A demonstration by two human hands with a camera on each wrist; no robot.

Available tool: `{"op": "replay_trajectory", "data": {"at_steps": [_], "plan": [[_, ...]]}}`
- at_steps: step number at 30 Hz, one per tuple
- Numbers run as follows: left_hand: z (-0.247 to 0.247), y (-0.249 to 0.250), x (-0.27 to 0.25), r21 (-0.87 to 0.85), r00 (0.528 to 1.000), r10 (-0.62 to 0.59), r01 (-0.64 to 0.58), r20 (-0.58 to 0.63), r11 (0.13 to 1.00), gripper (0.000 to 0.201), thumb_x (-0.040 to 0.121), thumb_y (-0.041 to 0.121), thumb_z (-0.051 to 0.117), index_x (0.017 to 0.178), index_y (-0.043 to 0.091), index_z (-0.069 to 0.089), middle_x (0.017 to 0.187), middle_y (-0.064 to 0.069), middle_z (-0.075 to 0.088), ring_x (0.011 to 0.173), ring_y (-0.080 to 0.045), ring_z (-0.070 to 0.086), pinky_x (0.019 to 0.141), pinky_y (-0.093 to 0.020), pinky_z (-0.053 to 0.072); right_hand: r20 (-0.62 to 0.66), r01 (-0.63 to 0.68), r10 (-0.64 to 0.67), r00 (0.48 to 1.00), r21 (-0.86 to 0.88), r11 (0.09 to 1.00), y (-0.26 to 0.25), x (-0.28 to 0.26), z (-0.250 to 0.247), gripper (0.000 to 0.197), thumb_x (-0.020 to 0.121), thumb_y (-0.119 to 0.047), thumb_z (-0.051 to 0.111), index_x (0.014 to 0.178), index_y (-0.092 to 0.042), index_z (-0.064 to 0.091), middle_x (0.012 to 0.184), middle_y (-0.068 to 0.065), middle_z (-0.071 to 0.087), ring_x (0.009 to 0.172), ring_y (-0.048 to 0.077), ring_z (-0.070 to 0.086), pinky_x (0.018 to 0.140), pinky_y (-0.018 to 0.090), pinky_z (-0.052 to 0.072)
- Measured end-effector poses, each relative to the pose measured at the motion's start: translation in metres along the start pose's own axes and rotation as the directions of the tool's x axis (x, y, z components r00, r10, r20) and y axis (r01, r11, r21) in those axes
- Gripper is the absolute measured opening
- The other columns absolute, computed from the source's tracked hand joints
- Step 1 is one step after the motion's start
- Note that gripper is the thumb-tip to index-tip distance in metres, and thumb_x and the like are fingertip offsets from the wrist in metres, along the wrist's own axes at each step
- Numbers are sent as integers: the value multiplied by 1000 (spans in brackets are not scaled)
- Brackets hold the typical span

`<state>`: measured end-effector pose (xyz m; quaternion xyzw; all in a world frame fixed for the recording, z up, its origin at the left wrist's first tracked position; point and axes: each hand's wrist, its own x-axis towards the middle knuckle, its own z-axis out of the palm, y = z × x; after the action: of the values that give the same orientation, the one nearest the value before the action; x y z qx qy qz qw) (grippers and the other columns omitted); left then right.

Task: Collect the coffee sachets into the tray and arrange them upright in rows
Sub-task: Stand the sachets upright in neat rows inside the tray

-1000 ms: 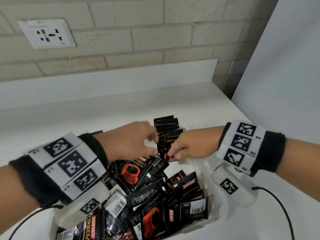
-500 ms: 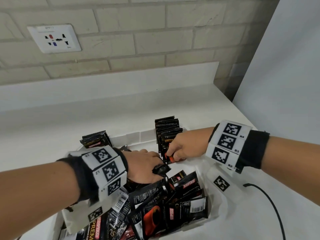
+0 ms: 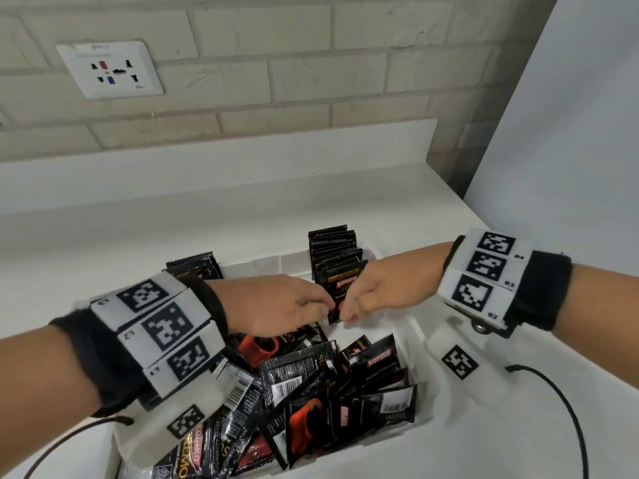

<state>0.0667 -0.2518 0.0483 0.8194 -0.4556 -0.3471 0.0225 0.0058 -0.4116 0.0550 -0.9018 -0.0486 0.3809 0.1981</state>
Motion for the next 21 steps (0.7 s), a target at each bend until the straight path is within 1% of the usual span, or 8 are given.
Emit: {"op": "replay_trajectory", "data": {"at_steps": [2,4,8,10,13,15,17,21], "plan": [[1,1,-7,3,999,16,-16,-35,1000,41,100,38,32,139,31,38,136,9,49,117,-6,49,100,-19,37,95,-37,36,995,10,999,-5,-13,5,57,89,-55,35,135,-23,46,140,-3,46,129,13,41,113,38,25],[2,0,-15,-15,995,30,-32,-90,999,41,98,39,36,138,33,38,131,14,50,112,0,48,93,-12,37,189,-44,36,981,37,998,-7,-24,13,71,76,-67,38,137,-30,40,144,-7,40,129,9,38,113,38,24],[4,-6,-36,-128,982,41,-65,-186,990,36,93,43,44,129,48,39,127,26,48,116,8,46,98,-10,34,132,55,-51,990,-26,998,-8,-33,40,66,75,-47,69,134,-37,39,128,-15,52,108,1,49,95,19,38],[6,-8,-47,-175,975,54,-93,-217,980,29,91,44,46,115,58,39,125,32,48,117,13,44,101,-13,35,28,124,-121,992,-97,988,-5,-31,55,62,76,-41,71,129,-34,41,116,-11,58,93,-2,54,83,21,44],[10,-7,-61,-201,961,59,-117,-270,973,24,86,50,46,104,63,38,114,38,51,111,20,43,88,-5,37,-54,132,-133,990,-14,991,-2,-28,64,53,78,-37,70,124,-31,44,98,-10,59,62,-15,51,66,16,42],[11,-5,-68,-235,951,63,-139,-304,962,28,75,58,43,102,64,40,110,40,54,108,22,45,77,-4,39,-96,118,-117,988,3,993,1,-28,67,46,80,-36,68,120,-33,46,97,-8,61,67,-6,56,68,20,45],[14,-2,-74,-270,938,70,-168,-340,948,34,68,61,41,102,64,43,110,48,48,106,23,45,78,-6,40,-145,113,-120,982,-50,992,1,-26,69,40,82,-33,66,117,-32,46,102,-5,62,82,10,59,72,24,45],[25,1,-82,-340,923,63,-203,-380,918,31,77,51,48,107,61,48,110,50,45,106,21,48,80,-8,43,-258,73,-137,956,-243,967,-5,-19,78,43,81,-38,65,117,-25,45,102,-1,57,86,16,50,71,31,41]]}}
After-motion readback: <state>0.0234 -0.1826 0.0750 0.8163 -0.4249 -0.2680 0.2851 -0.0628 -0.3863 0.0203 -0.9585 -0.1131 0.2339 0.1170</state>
